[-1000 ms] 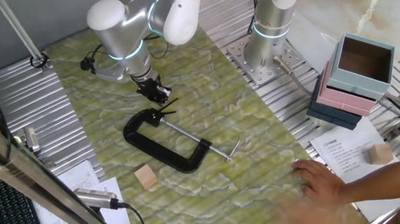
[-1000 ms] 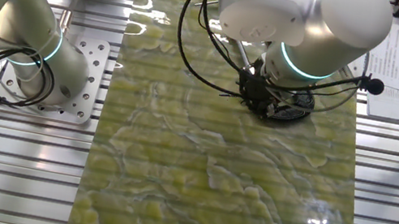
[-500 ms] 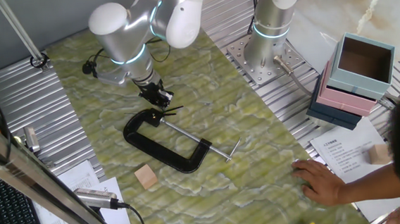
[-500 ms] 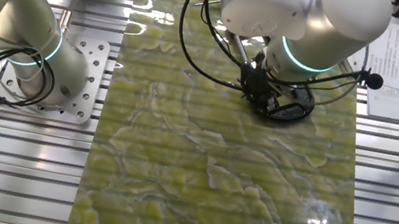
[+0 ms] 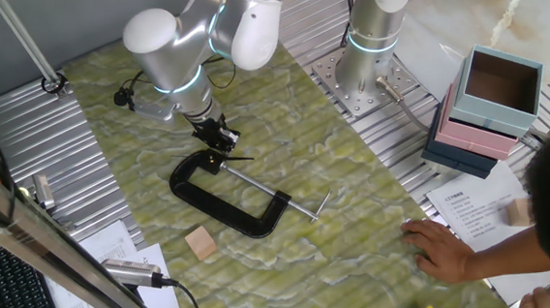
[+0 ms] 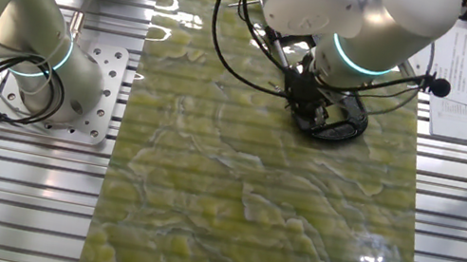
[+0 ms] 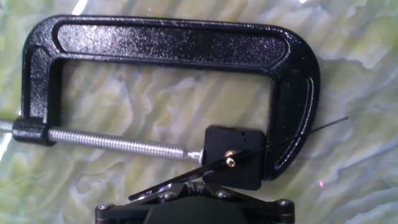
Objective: Turn the hands of a clock
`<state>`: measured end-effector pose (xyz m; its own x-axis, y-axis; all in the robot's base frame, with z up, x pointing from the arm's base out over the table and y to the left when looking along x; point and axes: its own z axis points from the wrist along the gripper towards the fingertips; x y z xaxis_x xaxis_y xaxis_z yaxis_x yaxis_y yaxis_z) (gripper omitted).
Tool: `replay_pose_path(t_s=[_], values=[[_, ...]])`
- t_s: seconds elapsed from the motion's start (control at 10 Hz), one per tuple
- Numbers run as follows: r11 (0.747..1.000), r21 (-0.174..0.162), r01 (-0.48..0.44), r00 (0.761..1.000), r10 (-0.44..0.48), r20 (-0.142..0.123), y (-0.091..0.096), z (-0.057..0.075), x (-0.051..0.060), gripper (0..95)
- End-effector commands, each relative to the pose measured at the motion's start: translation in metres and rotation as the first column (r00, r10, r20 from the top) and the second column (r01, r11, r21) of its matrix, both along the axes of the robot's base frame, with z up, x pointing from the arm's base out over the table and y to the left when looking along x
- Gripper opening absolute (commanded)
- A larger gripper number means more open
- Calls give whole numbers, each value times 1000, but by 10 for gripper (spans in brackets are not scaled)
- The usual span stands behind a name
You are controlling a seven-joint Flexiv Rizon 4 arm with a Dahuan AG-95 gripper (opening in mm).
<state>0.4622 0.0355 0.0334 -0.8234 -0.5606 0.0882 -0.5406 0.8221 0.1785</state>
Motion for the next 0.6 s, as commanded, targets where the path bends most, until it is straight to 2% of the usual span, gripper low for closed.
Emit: replay_pose_path(t_s=[0.1,0.4,0.6], values=[[1000,3,2,1000,-2,2,1,-1,1,0],[1000,6,8,1000,-8,2,1,2,1,0],[1000,-12,19,1000,-19,-3,0,11,2,0]])
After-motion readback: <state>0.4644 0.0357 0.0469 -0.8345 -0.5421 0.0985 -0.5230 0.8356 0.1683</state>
